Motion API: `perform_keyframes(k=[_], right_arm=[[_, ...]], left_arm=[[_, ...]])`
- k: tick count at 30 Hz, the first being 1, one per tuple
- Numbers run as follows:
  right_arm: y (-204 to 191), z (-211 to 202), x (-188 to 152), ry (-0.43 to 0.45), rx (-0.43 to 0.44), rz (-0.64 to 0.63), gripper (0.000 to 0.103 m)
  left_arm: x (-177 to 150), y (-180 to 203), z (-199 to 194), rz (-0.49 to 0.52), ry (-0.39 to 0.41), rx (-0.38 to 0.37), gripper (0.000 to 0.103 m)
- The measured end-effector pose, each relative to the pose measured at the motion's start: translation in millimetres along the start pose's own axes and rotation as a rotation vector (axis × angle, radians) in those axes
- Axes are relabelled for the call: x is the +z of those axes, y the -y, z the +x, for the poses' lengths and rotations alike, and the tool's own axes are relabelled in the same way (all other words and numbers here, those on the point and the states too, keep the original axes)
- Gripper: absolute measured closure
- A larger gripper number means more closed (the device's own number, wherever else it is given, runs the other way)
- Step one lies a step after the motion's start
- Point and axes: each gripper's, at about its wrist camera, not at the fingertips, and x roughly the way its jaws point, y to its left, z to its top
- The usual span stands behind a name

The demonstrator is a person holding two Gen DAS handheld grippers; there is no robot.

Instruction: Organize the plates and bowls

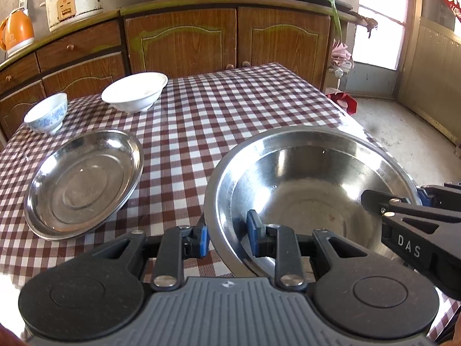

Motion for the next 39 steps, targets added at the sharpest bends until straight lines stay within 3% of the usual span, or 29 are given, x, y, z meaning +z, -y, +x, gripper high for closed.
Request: perform_keyframes(k=[15, 39], right_arm=[[-26, 23, -12, -0.027, 0.03, -0.058, 0.074], [-42, 37, -21, -0.051, 0.028, -0.104, 0.072]], left_arm=[[-13, -20, 13, -0.022, -0.042, 0.045, 0.076], [-21, -29, 21, -0.051, -0.069, 0.051, 0.076]])
